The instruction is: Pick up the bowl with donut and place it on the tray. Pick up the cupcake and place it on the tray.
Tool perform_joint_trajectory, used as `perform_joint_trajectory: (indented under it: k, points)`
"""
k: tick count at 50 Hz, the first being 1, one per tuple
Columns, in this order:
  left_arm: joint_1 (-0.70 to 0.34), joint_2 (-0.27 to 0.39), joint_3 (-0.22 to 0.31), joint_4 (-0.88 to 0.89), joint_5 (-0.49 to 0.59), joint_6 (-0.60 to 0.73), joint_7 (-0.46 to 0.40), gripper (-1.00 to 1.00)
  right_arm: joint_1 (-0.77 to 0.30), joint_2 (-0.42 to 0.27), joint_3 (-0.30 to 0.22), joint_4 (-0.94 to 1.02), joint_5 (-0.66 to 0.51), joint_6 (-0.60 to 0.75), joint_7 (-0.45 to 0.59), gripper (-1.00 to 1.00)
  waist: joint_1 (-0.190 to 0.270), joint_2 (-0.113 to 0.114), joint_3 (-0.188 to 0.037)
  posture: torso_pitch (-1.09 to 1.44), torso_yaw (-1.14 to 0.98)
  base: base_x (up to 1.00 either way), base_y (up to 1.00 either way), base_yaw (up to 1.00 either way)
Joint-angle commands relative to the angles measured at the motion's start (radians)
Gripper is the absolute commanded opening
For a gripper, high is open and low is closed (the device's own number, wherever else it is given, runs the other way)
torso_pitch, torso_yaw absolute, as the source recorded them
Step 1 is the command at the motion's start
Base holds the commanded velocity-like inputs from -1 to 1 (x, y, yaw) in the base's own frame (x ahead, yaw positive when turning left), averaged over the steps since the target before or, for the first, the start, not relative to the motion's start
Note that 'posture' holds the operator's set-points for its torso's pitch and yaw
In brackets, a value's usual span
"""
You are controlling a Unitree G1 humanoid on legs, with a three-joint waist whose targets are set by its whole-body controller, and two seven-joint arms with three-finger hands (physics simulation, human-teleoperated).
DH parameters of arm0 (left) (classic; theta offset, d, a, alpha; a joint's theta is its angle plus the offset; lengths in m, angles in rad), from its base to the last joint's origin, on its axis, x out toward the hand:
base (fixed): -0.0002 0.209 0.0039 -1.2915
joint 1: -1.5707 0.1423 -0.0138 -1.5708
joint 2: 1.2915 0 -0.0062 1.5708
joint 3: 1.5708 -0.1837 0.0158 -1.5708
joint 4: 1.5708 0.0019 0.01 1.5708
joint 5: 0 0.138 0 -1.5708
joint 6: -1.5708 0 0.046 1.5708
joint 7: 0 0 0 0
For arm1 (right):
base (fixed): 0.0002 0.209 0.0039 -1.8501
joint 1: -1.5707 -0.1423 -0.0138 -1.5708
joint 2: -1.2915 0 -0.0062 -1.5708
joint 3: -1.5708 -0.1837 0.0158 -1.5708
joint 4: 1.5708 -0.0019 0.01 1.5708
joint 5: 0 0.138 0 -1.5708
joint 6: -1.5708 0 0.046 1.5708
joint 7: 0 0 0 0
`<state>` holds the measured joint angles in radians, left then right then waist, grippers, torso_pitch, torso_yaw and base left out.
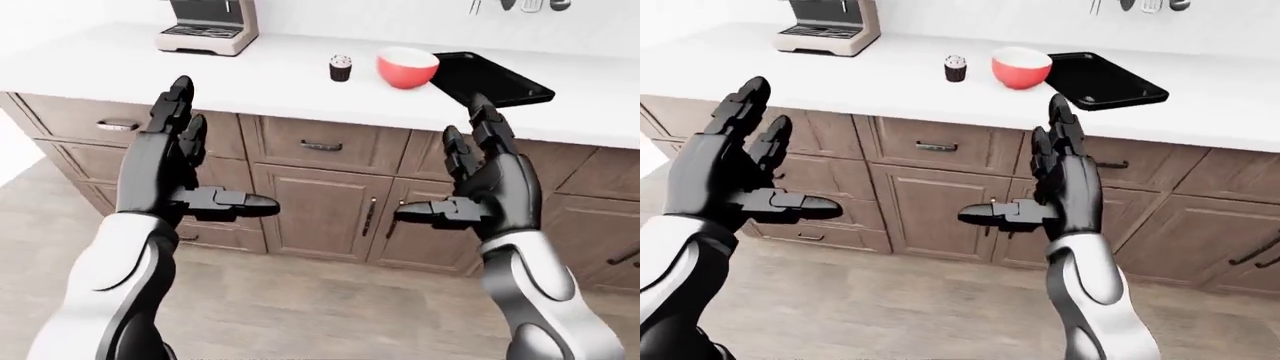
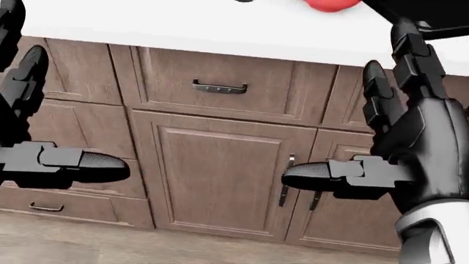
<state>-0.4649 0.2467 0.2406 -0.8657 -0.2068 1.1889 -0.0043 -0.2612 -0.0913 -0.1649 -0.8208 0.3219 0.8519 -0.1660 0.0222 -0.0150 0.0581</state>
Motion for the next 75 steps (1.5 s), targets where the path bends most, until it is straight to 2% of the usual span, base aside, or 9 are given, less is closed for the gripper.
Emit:
perform_joint_trajectory:
  k: [1, 11, 19, 27, 32, 39, 42, 66, 75]
  points:
    - [-0.039, 0.009, -0.007, -0.017, 0.001, -0.019, -0.006, 1.0, -0.024, -0.015, -0.034, -0.051, 0.012, -0.045, -0.022, 1.0, -0.013, 0.0, -0.017, 0.0, 0.0, 0.0, 0.0, 0.0]
    - [-0.092, 0.017, -0.025, -0.022, 0.029, 0.026, -0.025, 1.0, -0.028, -0.072, -0.116, -0.081, 0.077, -0.052, -0.084, 1.0, 0.001, 0.039, -0.036, 0.0, 0.0, 0.07, -0.1, 0.0]
    - [-0.103, 0.015, -0.023, -0.035, 0.038, 0.046, -0.043, 1.0, -0.018, -0.092, -0.14, -0.085, 0.119, -0.072, -0.113, 1.0, 0.012, -0.083, -0.04, 0.0, 0.0, 0.21, -0.21, 0.0]
    - [-0.129, 0.018, -0.028, -0.035, 0.042, 0.072, -0.047, 1.0, -0.007, -0.106, -0.153, -0.088, 0.137, -0.079, -0.118, 1.0, -0.018, 0.086, -0.022, 0.0, 0.0, 0.21, -0.35, 0.0]
    - [-0.136, 0.018, -0.035, -0.032, 0.048, 0.074, -0.049, 1.0, -0.019, -0.118, -0.172, -0.097, 0.16, -0.062, -0.129, 1.0, -0.004, 0.074, -0.037, 0.0, 0.0, 0.22, -0.45, 0.0]
    - [-0.145, 0.015, -0.033, -0.033, 0.051, 0.083, -0.053, 1.0, -0.029, -0.139, -0.189, -0.111, 0.19, -0.045, -0.146, 1.0, 0.018, 0.003, -0.026, 0.0, 0.0, 0.26, -0.49, 0.0]
    - [-0.155, 0.017, -0.029, -0.032, 0.05, 0.089, -0.055, 1.0, -0.036, -0.149, -0.194, -0.119, 0.203, -0.035, -0.156, 1.0, 0.018, -0.107, -0.052, 0.0, 0.0, 0.41, -0.48, 0.0]
    - [-0.248, 0.069, 0.058, 0.004, -0.047, 0.135, -0.021, 1.0, -0.131, -0.218, -0.214, -0.156, 0.278, 0.062, -0.217, 1.0, -0.006, 0.038, -0.015, 0.0, 0.0, 0.21, -0.06, 0.0]
    - [-0.259, 0.09, 0.072, 0.009, -0.096, 0.139, 0.012, 1.0, -0.145, -0.251, -0.242, -0.181, 0.347, 0.089, -0.255, 1.0, 0.005, -0.013, -0.018, 0.0, 0.0, 0.32, 0.0, 0.0]
